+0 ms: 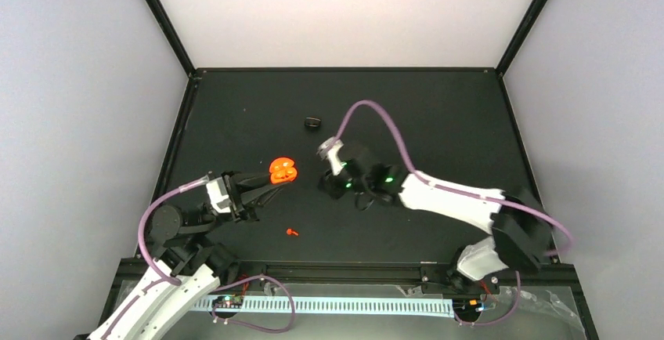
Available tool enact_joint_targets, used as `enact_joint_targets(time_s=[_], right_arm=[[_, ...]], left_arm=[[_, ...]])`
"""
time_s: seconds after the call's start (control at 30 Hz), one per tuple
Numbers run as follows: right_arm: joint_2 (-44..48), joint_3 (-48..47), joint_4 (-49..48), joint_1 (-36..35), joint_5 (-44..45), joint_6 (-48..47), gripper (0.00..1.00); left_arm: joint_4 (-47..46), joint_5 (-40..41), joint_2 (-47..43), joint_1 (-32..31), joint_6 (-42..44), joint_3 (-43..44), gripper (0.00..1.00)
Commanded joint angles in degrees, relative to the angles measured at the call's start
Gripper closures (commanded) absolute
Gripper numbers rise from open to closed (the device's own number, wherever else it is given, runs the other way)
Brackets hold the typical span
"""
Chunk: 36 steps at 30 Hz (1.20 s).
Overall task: Insert the wireless bluetooth earbuds into the charging case
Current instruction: Pick up the earbud from the center of the board.
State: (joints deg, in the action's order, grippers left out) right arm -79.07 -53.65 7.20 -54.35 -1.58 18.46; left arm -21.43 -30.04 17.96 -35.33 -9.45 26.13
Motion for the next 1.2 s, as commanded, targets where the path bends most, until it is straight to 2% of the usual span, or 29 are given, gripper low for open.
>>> enact_joint_targets(time_s=[0.0,0.13,0.4,0.63,0.9,1.17], right_arm=[[-11.96,-8.39,4.12,-7.65,-6.63,-2.19,0.65],[-22.81,-16.37,8.80,-10.27,-9.68,-2.98,0.66],[-34.23,-28.38,19.86,-15.27,-7.76,-5.45,0.66],[-39.11,-33.58,24.05,-17.22,-3.82,-4.36,0.62],[-41.55,-34.99,25.74,-17.33,2.26,-2.20,0.60],[-43.65,-36.41,26.86,-18.08,2.53,-2.52,0.60]], left_arm=[[6.52,2.53,-4.55,-0.17,3.09,2.52,0.98],[10.30,3.55,-8.02,-0.18,3.47,3.05,0.98],[17.19,5.58,-15.61,-0.17,4.42,6.14,0.98],[22.31,6.30,-18.50,-0.16,6.03,8.91,0.99],[24.99,7.40,-21.81,-0.13,6.08,9.42,0.98],[26.53,7.82,-23.48,-0.15,6.19,9.64,0.98]])
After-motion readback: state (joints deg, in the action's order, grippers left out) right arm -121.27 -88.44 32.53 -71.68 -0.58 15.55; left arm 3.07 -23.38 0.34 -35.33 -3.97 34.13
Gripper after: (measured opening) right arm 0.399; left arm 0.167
